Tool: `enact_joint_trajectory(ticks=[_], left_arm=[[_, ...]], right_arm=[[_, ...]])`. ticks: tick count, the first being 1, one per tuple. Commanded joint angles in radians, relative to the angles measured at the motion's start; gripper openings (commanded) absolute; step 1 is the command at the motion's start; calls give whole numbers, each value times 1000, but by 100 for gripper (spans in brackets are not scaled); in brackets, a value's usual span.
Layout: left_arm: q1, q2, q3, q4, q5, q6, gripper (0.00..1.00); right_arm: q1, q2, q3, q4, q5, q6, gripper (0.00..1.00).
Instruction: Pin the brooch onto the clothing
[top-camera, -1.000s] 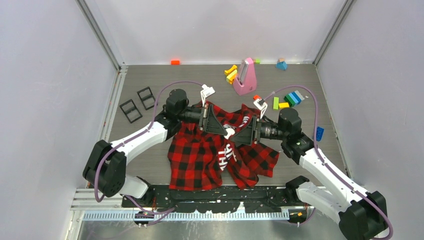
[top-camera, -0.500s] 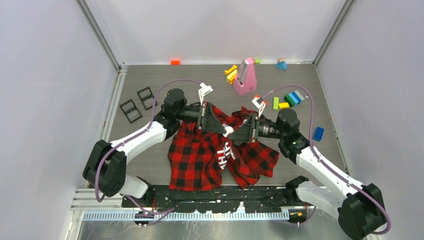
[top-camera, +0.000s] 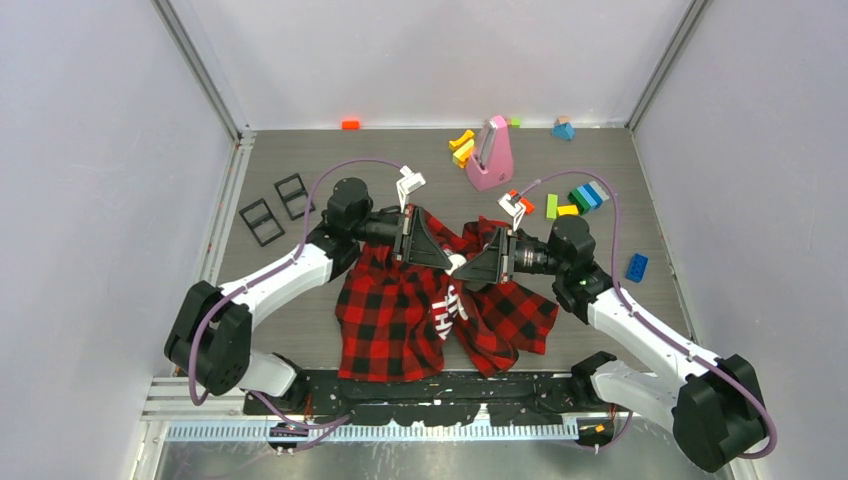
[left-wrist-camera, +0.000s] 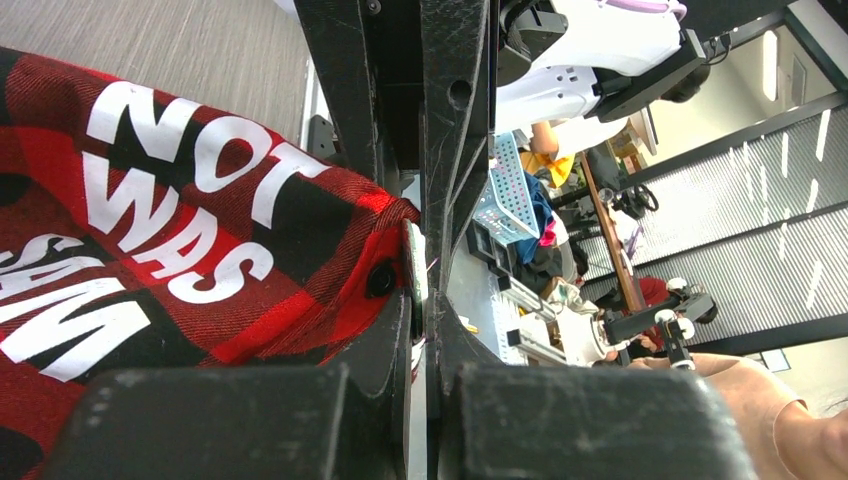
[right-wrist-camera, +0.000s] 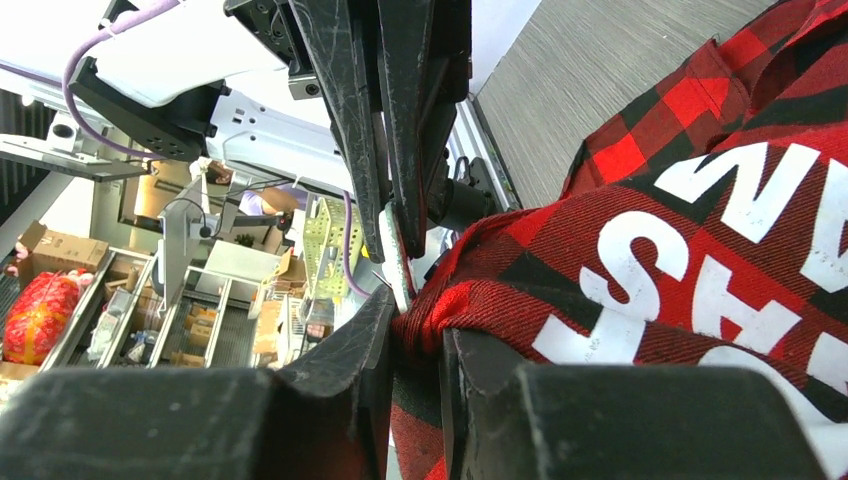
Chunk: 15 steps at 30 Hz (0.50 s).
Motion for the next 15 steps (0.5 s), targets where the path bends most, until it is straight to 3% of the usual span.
enact_joint_trajectory(ticks=[1,6,15], left_arm=[[-67,-68,9,91,137,-17,0],[-69,-79,9,61,136,8,0],[-76,-98,15,-17,125,79,0]], right_arm=[[-10,33,14,-35,209,3,8],[-24,52,-1,-36,260,38,1],[-73,112,-62,64,315,151,1]])
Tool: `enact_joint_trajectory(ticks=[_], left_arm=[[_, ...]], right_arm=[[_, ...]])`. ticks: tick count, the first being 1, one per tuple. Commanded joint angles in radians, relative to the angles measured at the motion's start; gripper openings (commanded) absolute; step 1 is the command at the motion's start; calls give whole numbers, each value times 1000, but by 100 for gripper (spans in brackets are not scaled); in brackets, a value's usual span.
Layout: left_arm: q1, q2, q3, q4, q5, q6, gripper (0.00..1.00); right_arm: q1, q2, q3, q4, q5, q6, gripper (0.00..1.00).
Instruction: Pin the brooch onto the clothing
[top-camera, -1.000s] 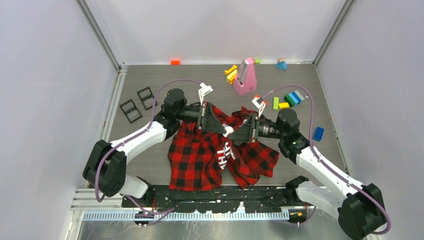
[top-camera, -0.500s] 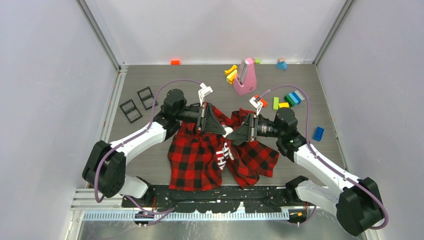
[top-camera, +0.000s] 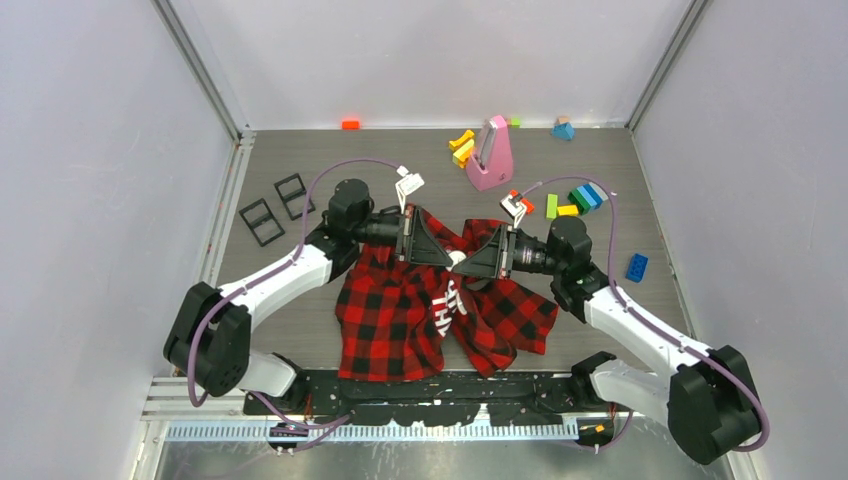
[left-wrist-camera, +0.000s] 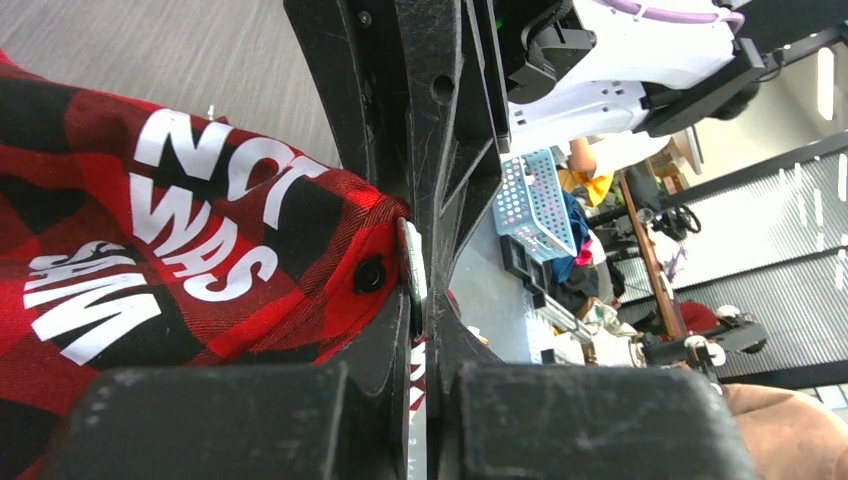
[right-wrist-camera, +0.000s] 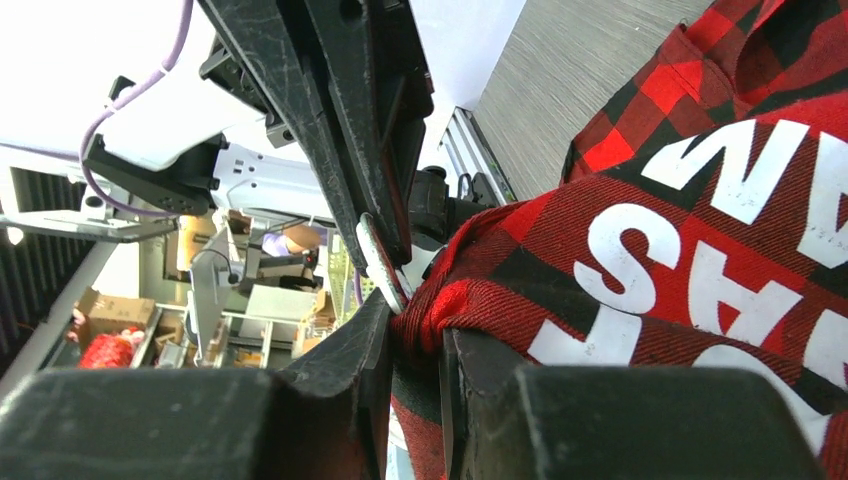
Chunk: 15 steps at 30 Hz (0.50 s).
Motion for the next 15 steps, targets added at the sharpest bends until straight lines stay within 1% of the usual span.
enact_joint_trajectory(ticks=[1,5,15], left_arm=[[-76,-92,23,5,184,14,0],[-75,-98,29,-34,179,43,0],[-82,-102,30,-48,181,56,0]], right_arm=[[-58,77,-52,68,271,74,1],[-70,83,-65,84,286,86,1],[-114,97,-82,53,310,109,1]])
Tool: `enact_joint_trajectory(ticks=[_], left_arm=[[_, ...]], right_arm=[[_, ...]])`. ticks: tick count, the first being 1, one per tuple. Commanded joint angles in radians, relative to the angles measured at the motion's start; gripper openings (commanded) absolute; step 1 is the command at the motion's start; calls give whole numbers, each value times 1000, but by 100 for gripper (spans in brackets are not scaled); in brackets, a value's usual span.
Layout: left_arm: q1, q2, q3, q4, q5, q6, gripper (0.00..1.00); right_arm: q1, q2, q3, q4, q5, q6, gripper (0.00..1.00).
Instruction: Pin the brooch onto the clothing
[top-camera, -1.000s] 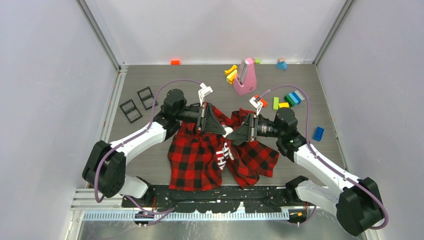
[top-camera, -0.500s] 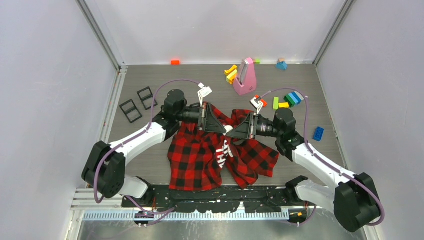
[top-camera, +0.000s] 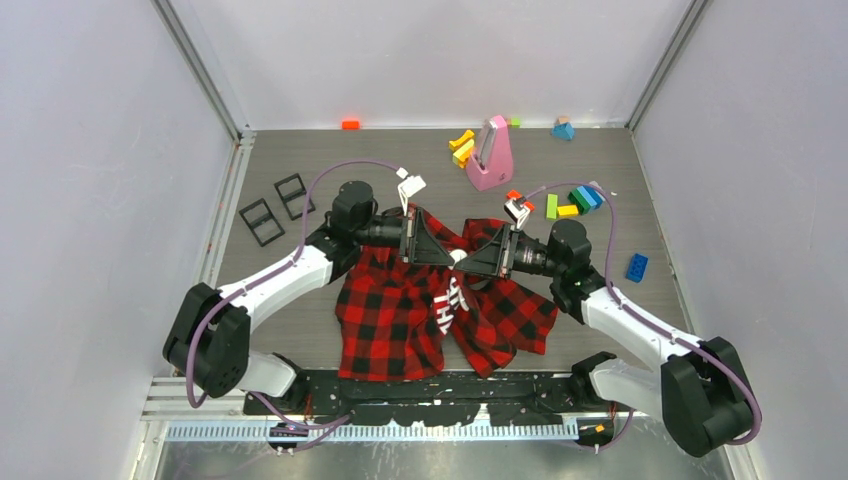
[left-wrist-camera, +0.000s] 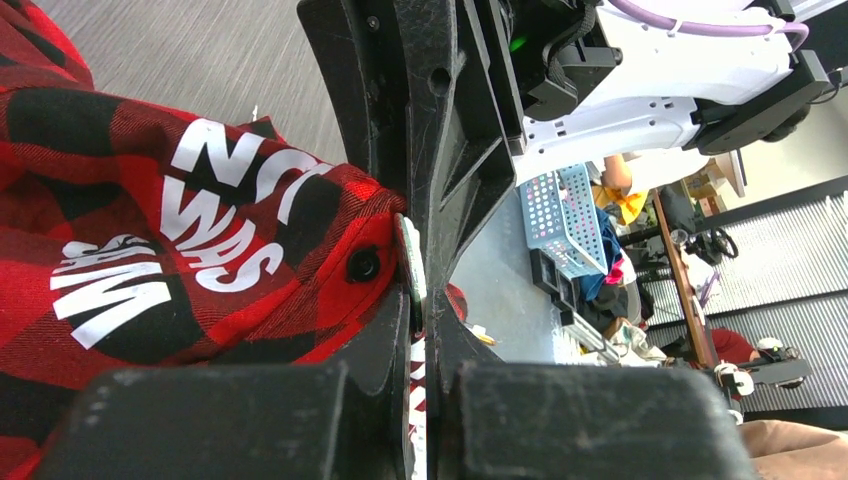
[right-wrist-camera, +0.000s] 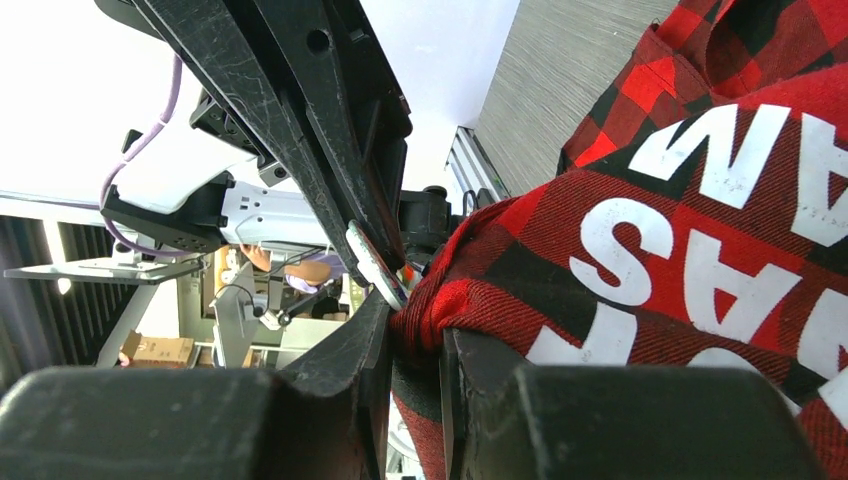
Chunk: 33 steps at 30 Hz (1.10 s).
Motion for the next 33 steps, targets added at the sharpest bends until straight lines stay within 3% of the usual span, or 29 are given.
enact_joint_trajectory(ticks=[1,11,17,19,22,23,25,26,29,32,33], left_arm=[[-71,-95,31,40,278,-23,0],[-73,-101,48,-54,254,50,0],[-71,-93,126,-434,99,289,0],[-71,-79,153,-522,32,353,0],[-69,-60,162,-555,-33,355,0],[-67,-54,165,-559,-49,352,5],[-61,-48,169,-576,-77,354,23],[-56,-49,171,-583,-91,356,41],[-33,-61,176,-599,-145,366,70],[7,-70,186,-612,-217,364,90],[26,-72,194,-619,-256,359,92]], right_arm=[[-76,62,-18,-68,290,0,1],[-106,89,-44,-62,317,23,1],[-111,86,-45,-65,297,2,1],[-111,76,-37,-67,270,-15,4],[-111,40,-17,-98,229,-64,22],[-111,28,-4,-139,225,-79,27],[-111,-16,27,-244,234,-140,41],[-111,-49,40,-295,245,-197,50],[-112,-115,134,-586,353,-321,60],[-119,-156,229,-819,520,-440,67],[-122,-151,276,-904,601,-457,69]])
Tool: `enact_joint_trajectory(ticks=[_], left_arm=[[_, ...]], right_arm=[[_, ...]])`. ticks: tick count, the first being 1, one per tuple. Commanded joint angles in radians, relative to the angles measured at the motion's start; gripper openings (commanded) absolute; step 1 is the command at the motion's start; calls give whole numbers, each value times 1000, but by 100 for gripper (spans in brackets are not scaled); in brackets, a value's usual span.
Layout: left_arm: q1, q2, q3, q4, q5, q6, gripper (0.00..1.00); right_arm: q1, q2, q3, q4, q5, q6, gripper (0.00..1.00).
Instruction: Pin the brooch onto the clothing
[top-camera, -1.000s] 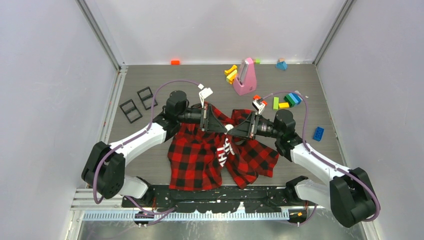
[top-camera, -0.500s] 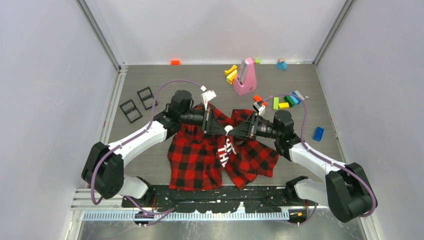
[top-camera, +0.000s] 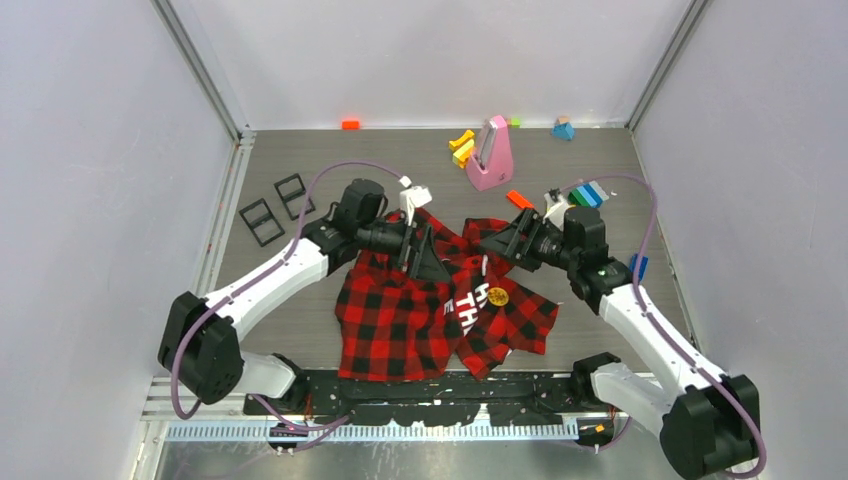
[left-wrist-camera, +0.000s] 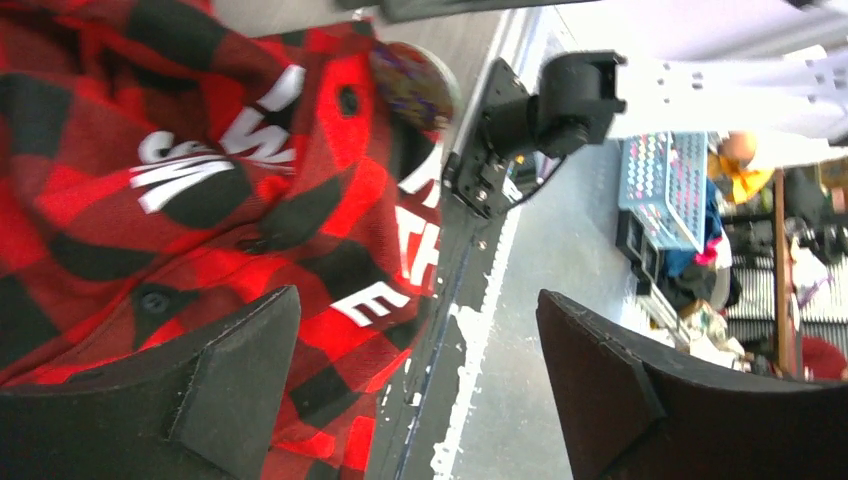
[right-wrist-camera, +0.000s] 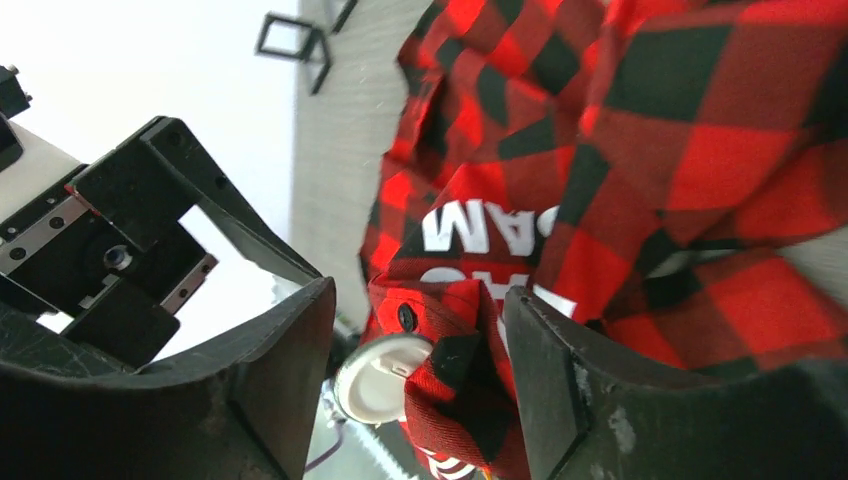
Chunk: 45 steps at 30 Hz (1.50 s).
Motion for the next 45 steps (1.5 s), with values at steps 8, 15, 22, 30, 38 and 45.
enact_joint_trajectory(ticks=[8,15,22,30,38,45], left_arm=[[174,70,113,-68,-535,-87,100],[226,313,242,-18,-628,-87,100],[226,521,439,-84,-788,25,100],[226,712,605,-154,-851,126,100],[223,798,658,-141,-774,133,100],[217,818,637,-117,-702,117,75]], right_arm=[[-104,146,295,-482,427,-246,76],[-150,352,324,-364,369,-266,76],[-169,534,315,-233,309,-228,75],[-169,633,329,-188,308,-218,72],[-171,681,333,-160,324,-205,65],[-173,699,334,-136,327,-195,53]])
